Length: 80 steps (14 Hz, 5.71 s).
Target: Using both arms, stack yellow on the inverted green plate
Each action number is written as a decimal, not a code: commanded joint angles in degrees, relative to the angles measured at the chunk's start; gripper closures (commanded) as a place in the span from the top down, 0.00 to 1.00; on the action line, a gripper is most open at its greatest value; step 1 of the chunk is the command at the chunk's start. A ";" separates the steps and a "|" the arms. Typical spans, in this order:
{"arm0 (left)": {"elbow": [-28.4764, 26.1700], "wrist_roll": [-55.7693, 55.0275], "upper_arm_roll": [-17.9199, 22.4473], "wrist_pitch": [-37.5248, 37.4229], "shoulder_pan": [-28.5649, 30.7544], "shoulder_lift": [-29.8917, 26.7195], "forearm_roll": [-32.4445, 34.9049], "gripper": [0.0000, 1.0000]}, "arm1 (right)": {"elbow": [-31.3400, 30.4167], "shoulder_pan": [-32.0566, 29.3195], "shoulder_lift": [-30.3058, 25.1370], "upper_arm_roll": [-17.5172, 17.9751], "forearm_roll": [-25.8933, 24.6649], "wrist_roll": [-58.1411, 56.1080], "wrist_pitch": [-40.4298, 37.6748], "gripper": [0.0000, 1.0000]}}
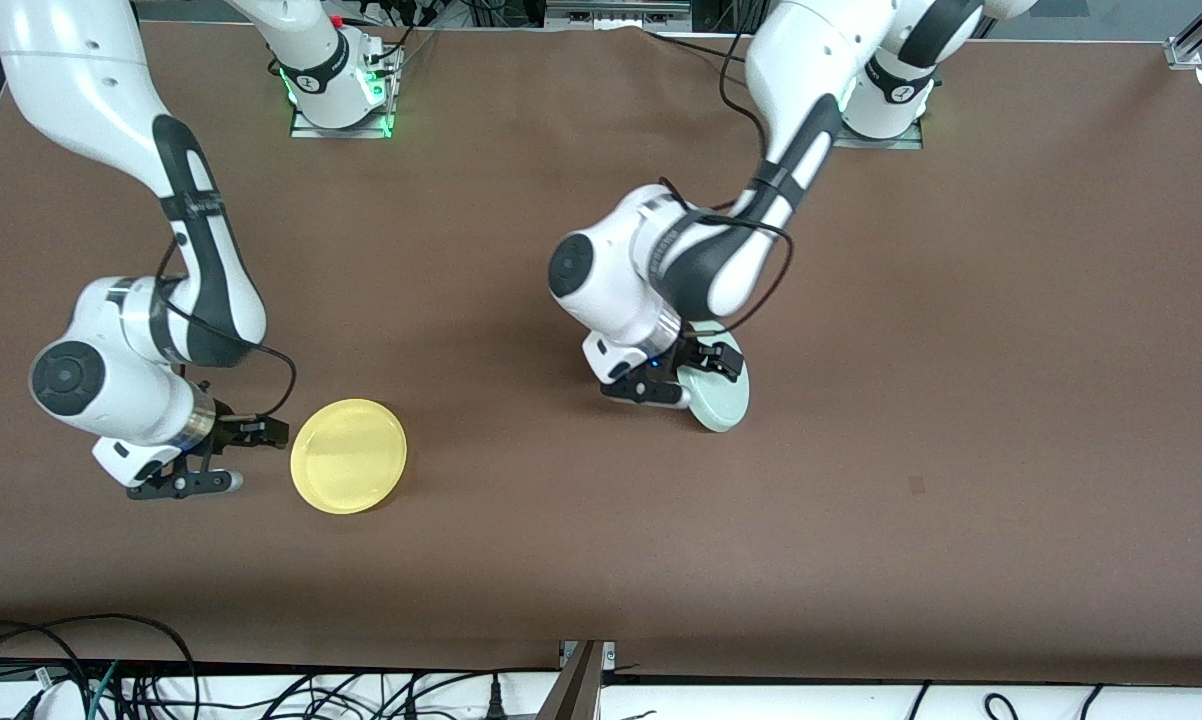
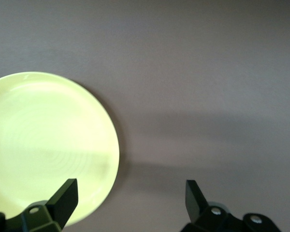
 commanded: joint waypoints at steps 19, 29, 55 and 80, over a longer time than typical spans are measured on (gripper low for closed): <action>-12.30 35.03 -1.03 -0.75 23.95 -20.52 -13.07 1.00 | 2.88 0.06 2.37 3.08 4.98 -0.04 -2.35 0.00; -37.91 36.55 -1.30 0.67 30.90 -49.98 -13.68 1.00 | 15.36 12.95 4.02 14.34 10.44 37.09 -6.88 0.00; -31.22 37.43 -1.47 -2.77 35.74 -48.67 -13.94 1.00 | 15.63 38.91 18.27 7.40 5.96 67.81 27.25 0.41; -31.22 37.43 -1.39 -3.74 35.83 -48.76 -13.94 1.00 | -4.75 9.64 -38.68 -2.45 5.52 22.02 -37.44 1.00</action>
